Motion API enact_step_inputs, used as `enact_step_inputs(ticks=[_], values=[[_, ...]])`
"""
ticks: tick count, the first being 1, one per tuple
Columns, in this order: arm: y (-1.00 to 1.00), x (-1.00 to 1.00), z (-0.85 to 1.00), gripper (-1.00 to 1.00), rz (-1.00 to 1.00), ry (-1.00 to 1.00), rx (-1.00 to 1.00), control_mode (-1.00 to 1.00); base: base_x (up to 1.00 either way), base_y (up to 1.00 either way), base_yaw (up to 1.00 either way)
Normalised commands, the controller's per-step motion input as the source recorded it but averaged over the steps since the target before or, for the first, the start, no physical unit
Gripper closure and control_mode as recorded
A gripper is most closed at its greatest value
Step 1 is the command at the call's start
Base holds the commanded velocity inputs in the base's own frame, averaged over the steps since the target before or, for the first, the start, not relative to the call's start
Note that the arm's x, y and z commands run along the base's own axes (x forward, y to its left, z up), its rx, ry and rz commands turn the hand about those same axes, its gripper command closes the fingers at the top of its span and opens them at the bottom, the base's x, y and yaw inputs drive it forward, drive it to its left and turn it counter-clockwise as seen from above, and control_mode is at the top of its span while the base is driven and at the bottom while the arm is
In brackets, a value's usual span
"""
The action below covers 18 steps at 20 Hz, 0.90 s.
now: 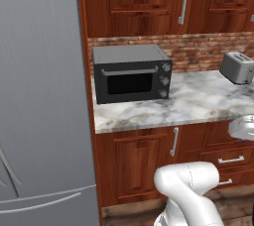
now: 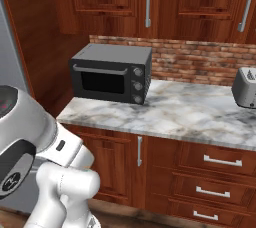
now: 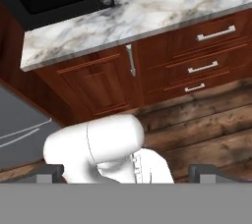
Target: Close all open cabinet doors.
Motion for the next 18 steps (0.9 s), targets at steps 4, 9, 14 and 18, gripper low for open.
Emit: enact_step_inputs(ticks=[4,9,14,18], values=[[-0.82,-0.2,0.0,-1.0,0.0,-0.09,0.0,-1.0,0.0,0.0,0.0],[-0.77,-0.11,0.0,-1.0,0.0,-0.08,0.0,-1.0,0.0,0.0,0.0],[0.06,0.12,-0.24,-1.0,0.0,0.01,-0.01,-1.0,0.0,0.0,0.0],[0.96,0.51,-0.6,-1.0,0.0,0.09,-0.08,-1.0,0.0,0.0,0.0]])
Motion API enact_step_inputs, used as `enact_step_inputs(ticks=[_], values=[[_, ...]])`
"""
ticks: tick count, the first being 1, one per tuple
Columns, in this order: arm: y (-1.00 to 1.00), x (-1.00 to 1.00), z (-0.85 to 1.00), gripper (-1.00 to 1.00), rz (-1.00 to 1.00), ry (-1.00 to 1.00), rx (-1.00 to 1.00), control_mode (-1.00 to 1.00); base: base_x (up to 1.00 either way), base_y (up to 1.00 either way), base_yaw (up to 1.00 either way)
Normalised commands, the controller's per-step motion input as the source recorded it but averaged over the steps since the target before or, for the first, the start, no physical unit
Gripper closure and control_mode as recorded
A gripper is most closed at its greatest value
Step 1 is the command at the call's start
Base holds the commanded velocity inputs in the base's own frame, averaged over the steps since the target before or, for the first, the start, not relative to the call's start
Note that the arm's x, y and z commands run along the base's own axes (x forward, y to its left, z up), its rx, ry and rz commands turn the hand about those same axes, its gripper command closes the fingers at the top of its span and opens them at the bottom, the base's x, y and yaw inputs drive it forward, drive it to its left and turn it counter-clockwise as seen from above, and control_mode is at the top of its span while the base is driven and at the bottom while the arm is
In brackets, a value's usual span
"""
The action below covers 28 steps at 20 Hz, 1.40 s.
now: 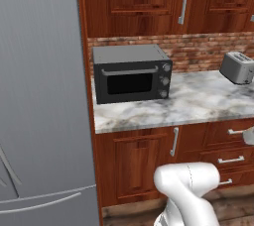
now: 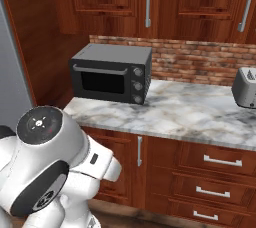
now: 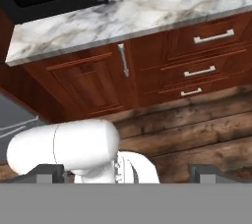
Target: Close all open cabinet doors.
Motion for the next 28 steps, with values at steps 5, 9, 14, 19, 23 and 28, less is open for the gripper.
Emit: enact_step_inputs(ticks=[5,9,14,19,23,28], values=[[0.98,0.61,-0.47,-1.0,-0.03,0.12,-0.08,-1.0,0.0,0.0,0.0],[0.5,0.35,-0.2,-1.0,-0.04,0.08,-0.02,-1.0,0.0,0.0,0.0],[0.05,0.11,-0.07,-1.0,-0.01,0.02,0.0,-1.0,0.0,0.0,0.0],[-0.01,0.0,-0.04,-1.0,-0.01,0.0,0.0,-1.0,0.0,0.0,0.0],[-0.19,0.0,-0.06,-1.0,0.0,0.0,0.0,-1.0,0.0,0.0,0.0],[-0.26,0.0,-0.06,-1.0,0.0,0.0,0.0,-1.0,0.0,0.0,0.0]])
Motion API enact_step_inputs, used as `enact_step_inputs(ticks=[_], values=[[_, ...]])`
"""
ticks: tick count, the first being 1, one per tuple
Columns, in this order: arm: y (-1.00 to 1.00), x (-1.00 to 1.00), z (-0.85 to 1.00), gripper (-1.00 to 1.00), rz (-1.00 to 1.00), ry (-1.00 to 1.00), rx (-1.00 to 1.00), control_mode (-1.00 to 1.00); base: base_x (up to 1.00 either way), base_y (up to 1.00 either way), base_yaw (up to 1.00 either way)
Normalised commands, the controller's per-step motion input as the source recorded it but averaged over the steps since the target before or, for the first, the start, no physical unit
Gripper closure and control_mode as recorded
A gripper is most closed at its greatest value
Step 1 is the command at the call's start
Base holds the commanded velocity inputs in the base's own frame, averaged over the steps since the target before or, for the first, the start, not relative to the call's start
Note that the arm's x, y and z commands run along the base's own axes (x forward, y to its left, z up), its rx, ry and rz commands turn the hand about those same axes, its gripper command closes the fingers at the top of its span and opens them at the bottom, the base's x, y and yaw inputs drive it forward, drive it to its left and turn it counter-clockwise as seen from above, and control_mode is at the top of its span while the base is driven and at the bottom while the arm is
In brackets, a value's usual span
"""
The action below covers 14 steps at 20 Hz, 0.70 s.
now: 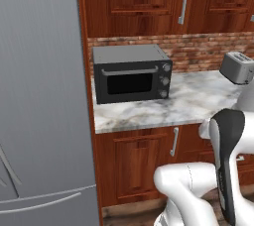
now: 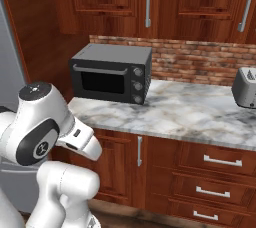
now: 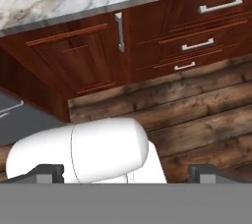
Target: Close all open cabinet doors.
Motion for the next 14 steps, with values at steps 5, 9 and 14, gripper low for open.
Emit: enact_step_inputs(ticks=[5,9,14], values=[[-0.09,0.0,-0.01,-1.0,0.0,0.0,0.0,1.0,0.0,-0.55,0.0],[0.0,0.0,0.0,-1.0,0.0,0.0,0.0,1.0,-0.04,-0.94,0.01],[0.0,0.0,0.0,-1.0,0.0,0.0,0.0,1.0,-0.14,-1.0,0.03]])
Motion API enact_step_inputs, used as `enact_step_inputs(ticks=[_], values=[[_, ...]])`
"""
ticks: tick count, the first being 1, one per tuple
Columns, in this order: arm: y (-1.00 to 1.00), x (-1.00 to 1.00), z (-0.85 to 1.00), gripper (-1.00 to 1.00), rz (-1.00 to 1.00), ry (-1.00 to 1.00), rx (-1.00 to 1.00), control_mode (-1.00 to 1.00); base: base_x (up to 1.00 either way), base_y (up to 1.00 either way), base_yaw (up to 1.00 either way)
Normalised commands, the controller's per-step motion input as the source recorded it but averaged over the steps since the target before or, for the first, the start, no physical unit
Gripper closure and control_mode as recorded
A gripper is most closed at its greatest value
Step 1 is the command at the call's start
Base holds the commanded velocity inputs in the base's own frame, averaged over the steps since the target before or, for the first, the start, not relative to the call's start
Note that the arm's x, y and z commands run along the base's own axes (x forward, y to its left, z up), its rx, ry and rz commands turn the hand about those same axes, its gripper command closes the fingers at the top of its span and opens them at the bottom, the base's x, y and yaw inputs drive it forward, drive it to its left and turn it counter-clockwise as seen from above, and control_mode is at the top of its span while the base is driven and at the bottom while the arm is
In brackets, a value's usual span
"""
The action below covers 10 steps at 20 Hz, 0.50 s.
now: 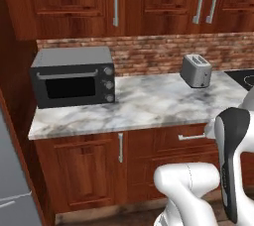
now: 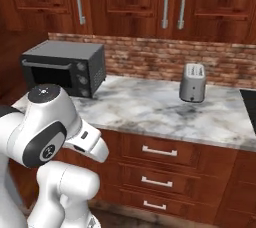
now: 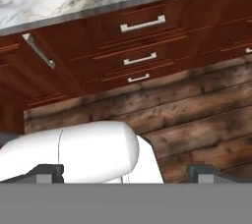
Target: Close all open cabinet doors.
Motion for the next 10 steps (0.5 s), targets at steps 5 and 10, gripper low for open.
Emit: enact_step_inputs(ticks=[5,10], values=[[0.0,0.0,0.0,-1.0,0.0,0.0,0.0,1.0,-0.15,-1.0,0.04],[0.0,0.0,0.0,-1.0,0.0,0.0,0.0,1.0,-0.1,-1.0,0.03]])
